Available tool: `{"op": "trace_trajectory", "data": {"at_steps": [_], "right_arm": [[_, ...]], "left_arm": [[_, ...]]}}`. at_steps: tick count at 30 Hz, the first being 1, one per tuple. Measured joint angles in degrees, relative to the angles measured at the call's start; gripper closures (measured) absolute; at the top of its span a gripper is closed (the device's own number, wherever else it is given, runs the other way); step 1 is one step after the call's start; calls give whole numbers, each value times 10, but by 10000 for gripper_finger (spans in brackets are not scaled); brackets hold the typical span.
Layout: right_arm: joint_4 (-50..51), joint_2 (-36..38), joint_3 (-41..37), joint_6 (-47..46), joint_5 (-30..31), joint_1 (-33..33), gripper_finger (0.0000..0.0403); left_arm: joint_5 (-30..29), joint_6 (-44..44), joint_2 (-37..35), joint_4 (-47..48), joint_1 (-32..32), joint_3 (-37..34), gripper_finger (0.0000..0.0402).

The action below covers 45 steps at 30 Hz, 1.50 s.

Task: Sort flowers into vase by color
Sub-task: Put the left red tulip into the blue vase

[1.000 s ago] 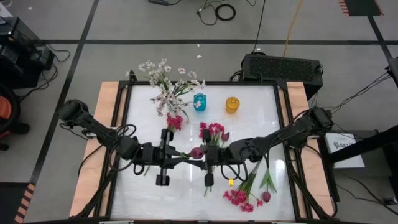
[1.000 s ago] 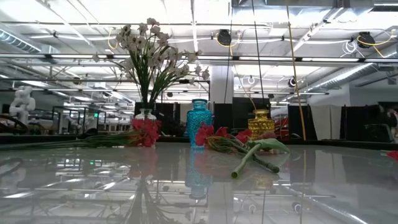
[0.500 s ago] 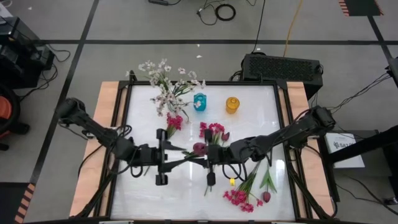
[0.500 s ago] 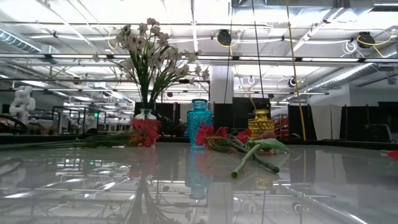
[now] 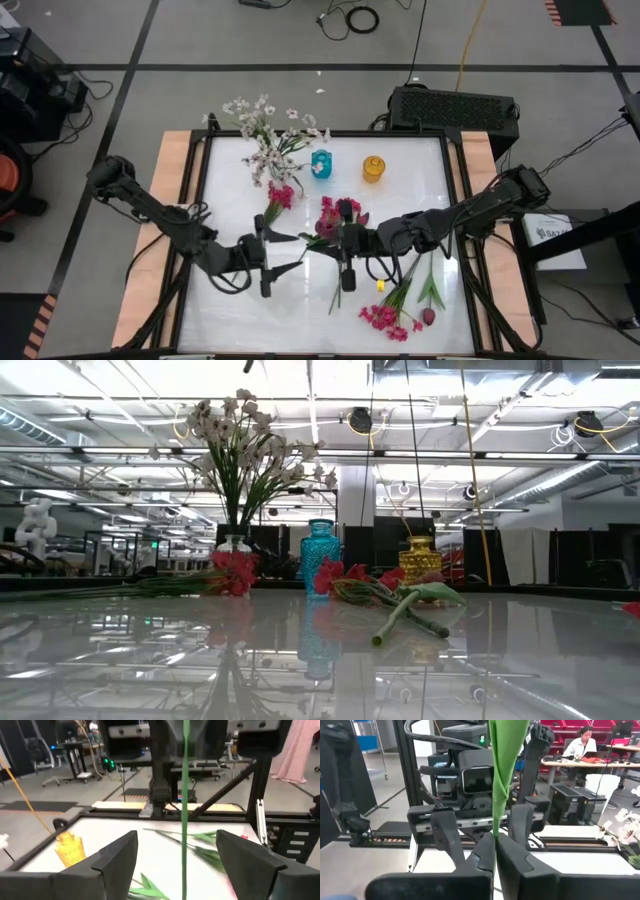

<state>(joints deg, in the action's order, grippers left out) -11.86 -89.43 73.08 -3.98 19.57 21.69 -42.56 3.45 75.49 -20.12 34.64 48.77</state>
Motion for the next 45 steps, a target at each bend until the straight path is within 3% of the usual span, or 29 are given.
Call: {"op": "trace_trajectory", "data": {"at_steps": [5,16,25,34,45], "right_arm": [[29,0,0,1,0,0,403],[50,0,0,-5,0,0,403],[75,0,0,0,28,0,403],[59,0,0,2,30,-1,379],[66,0,59,70,30,-33,295]], "left_arm": [[18,8,29,-34,-10,0,144],[56,23,86,-99,-42,0,246],[59,18,82,-98,-44,0,385],[57,-11,82,-113,-57,0,392],[96,-86,82,-205,-124,1,394]]}}
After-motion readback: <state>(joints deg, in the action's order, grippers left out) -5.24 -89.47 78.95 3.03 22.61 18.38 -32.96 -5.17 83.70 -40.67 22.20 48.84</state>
